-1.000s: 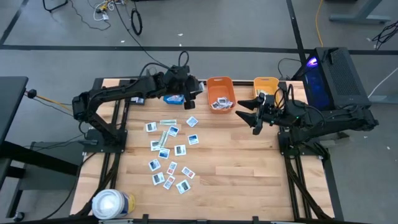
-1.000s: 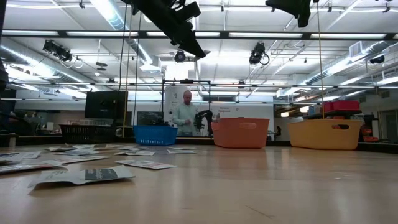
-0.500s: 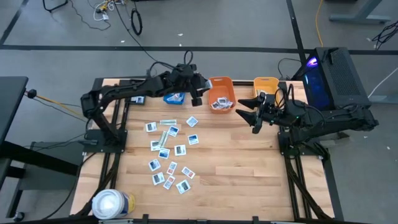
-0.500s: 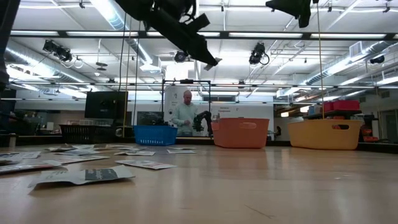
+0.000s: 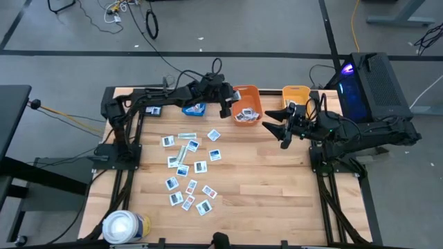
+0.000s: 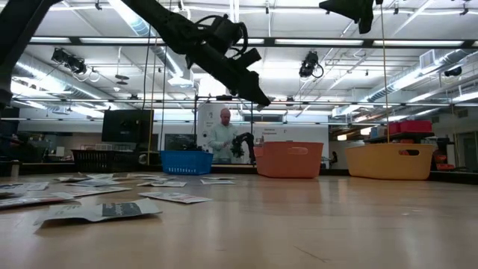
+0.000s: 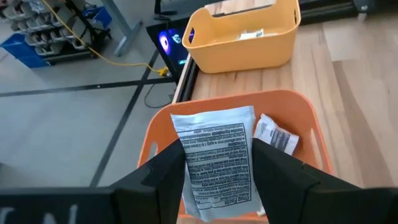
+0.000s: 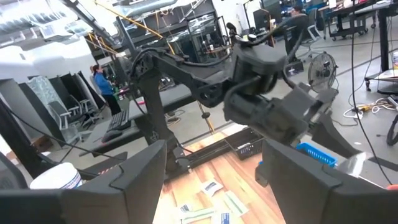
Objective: Pick & Place First Aid Supplies
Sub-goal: Put the towelette pack into the orange bin
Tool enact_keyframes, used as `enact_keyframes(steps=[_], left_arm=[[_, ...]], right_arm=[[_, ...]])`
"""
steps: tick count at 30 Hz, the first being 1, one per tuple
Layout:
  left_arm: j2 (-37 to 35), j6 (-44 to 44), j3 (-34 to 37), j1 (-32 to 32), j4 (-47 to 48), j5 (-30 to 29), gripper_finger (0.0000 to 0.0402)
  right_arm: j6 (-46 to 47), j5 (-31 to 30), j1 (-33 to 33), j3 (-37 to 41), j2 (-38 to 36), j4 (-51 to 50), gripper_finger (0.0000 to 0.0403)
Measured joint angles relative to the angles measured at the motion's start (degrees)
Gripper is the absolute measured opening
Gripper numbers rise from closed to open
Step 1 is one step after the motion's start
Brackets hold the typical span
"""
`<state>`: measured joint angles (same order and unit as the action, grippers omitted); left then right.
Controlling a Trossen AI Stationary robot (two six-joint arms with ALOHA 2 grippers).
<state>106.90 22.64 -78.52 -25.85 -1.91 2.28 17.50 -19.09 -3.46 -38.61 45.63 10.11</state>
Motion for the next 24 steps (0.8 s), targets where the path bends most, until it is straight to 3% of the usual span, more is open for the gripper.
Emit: enact_keyframes(steps=[5, 18, 24], left_arm=[[2.3, -2.8, -3.3, -0.4, 0.5, 1.1, 0.0181], [13.9, -2.6, -26.0, -3.1, 10.7, 2.9, 0.0181], [18.5, -5.5, -30.4, -3.8, 14.7, 4.0, 0.0181]], right_arm=[[0.0, 0.0, 0.0, 0.0, 0.0, 0.0, 0.0267], [1.5, 0.0, 0.0, 0.0, 0.0, -0.5, 0.0267], [1.5, 0.0, 0.0, 0.0, 0.0, -0.5, 0.0267]])
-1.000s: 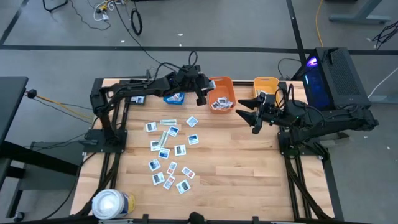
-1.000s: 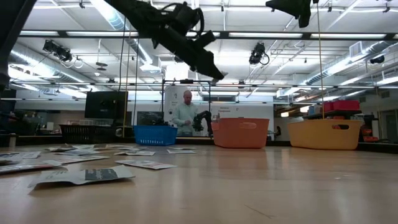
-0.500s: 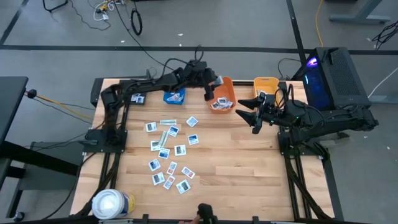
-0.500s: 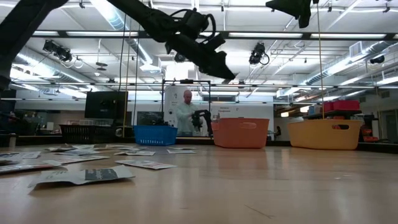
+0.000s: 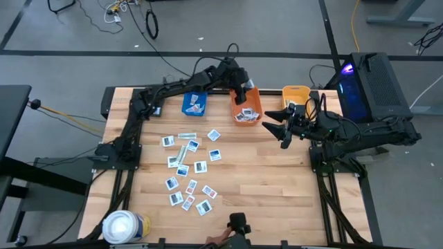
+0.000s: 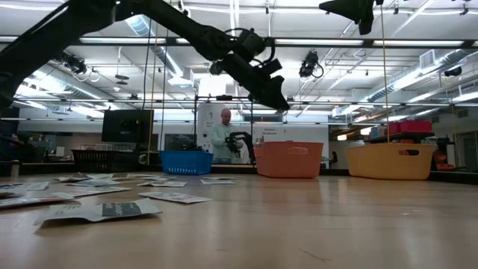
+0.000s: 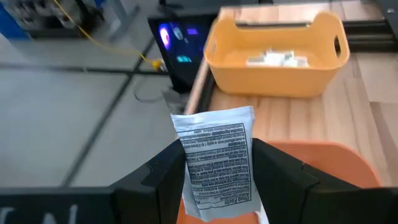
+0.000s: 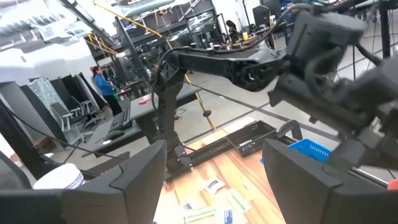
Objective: Pick & Place First Aid Supplies
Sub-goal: Put the towelette pack into the orange bin
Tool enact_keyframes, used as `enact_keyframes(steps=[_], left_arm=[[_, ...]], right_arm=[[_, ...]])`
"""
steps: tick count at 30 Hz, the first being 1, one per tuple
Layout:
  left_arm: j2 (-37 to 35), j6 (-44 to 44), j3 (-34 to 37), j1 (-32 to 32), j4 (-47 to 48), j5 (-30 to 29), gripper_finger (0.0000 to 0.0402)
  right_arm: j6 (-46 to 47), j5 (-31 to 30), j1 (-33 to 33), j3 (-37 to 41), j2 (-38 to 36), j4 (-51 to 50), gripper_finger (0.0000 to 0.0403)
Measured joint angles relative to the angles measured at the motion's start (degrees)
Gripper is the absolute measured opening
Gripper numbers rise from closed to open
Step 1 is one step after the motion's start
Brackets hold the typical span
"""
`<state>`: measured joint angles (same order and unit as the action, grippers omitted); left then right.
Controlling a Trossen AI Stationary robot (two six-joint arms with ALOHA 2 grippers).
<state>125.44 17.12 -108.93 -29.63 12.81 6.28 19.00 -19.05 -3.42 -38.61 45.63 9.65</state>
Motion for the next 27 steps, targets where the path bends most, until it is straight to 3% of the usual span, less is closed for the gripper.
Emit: enact_keyframes(steps=[14, 27], left_arm=[[3.0, -3.5, -0.7, -0.4, 11.4, 1.4, 0.0181], [5.3, -6.4, -0.7, 2.1, 13.3, 3.5, 0.0181]], right_arm=[[0.0, 0.0, 0.0, 0.0, 0.0, -1.3, 0.0267], [-0.2, 0.0, 0.0, 0.0, 0.0, -1.3, 0.0267]])
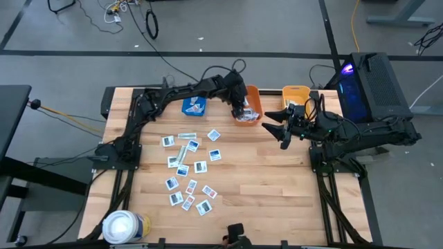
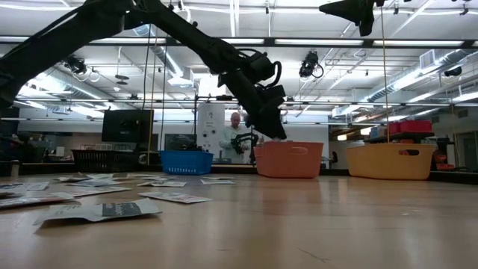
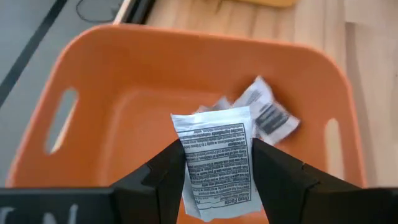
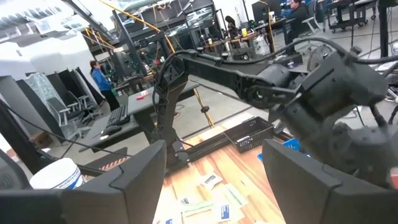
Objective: Pick & Place First Aid Supplies
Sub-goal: Put the towelette pack into the orange bin
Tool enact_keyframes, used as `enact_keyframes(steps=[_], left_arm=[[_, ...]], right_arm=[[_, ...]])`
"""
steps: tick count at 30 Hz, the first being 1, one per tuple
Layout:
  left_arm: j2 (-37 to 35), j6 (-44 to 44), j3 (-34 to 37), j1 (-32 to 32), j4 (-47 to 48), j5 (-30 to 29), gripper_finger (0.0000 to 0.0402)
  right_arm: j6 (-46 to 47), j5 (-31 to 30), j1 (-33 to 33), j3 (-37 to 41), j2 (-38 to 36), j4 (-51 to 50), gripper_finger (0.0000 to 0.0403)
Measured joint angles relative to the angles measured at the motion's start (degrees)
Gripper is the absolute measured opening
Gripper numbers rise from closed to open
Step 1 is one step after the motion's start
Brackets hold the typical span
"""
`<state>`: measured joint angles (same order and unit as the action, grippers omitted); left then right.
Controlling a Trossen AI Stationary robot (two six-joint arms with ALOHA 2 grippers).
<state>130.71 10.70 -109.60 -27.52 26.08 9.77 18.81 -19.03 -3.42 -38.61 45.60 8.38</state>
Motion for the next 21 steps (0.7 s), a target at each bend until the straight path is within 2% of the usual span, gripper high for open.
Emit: enact_keyframes(steps=[8, 21], left_arm=[[0.7, 0.4, -0.1, 2.7, -0.9, -1.2, 0.0181], [0.7, 0.4, 0.0, 2.6, -0.9, -2.1, 0.0183]], right_arm=[[0.2, 0.6, 0.0, 0.0, 0.0, -0.1, 0.0267], [1.9, 2.1, 0.0, 0.0, 0.0, -0.4, 0.0267]])
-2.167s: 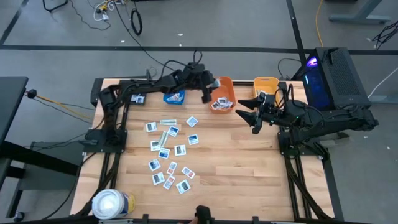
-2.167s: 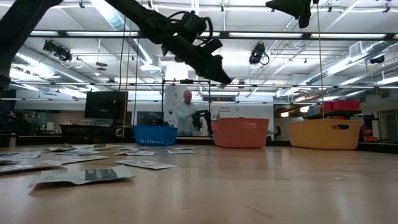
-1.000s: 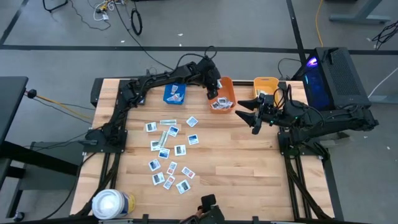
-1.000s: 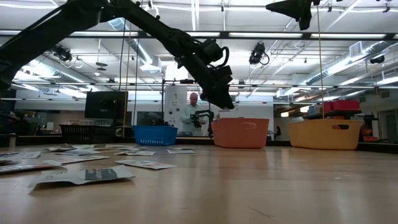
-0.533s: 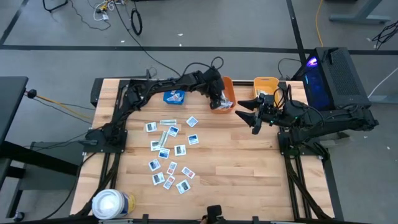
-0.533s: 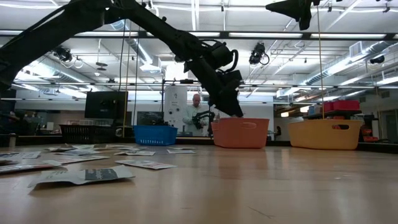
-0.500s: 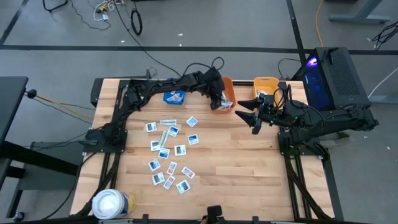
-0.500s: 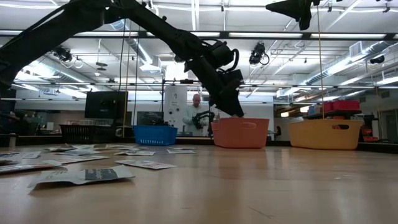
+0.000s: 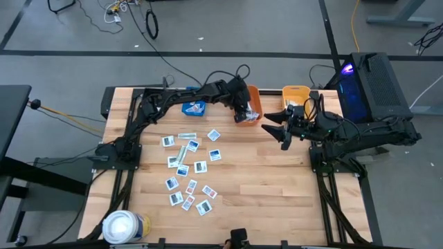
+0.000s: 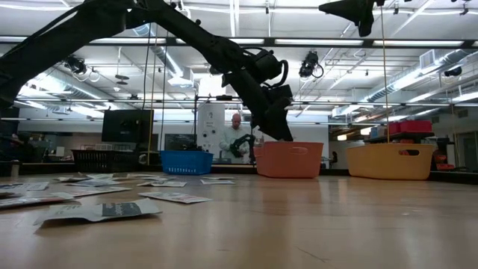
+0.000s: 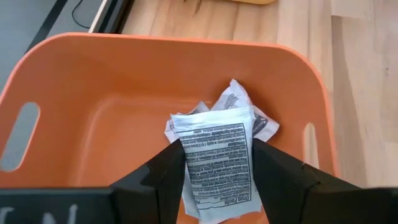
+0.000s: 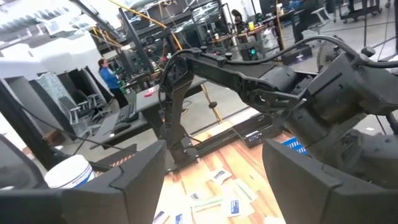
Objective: Pick & Place First Aid Supplies
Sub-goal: Put the towelette pack into the orange bin
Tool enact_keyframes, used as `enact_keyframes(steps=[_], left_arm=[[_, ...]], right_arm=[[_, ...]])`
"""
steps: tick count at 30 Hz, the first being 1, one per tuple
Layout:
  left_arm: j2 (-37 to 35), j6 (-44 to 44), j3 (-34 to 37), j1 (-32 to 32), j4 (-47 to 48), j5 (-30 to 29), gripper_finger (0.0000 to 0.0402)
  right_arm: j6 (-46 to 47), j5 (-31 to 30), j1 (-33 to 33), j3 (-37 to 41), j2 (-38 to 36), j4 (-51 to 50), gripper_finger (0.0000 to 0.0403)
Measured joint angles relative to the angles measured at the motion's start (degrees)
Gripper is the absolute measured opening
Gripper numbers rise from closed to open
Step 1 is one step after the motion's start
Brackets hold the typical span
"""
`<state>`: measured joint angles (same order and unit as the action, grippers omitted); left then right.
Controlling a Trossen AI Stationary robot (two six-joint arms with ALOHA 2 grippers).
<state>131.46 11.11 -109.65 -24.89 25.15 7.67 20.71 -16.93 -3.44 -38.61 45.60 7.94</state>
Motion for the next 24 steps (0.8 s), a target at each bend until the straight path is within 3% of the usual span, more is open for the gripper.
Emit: enact_keyframes(steps=[14, 24], left_arm=[[-0.2, -1.4, 0.0, 0.0, 0.7, -3.2, 0.0314], [-5.4, -1.9, 0.0, 0.5, 8.5, -0.7, 0.0323]], right_arm=[[0.0, 0.0, 0.0, 0.0, 0.0, 0.0, 0.0267], [-0.1, 0.0, 0.0, 0.0, 0.0, -1.0, 0.0267]])
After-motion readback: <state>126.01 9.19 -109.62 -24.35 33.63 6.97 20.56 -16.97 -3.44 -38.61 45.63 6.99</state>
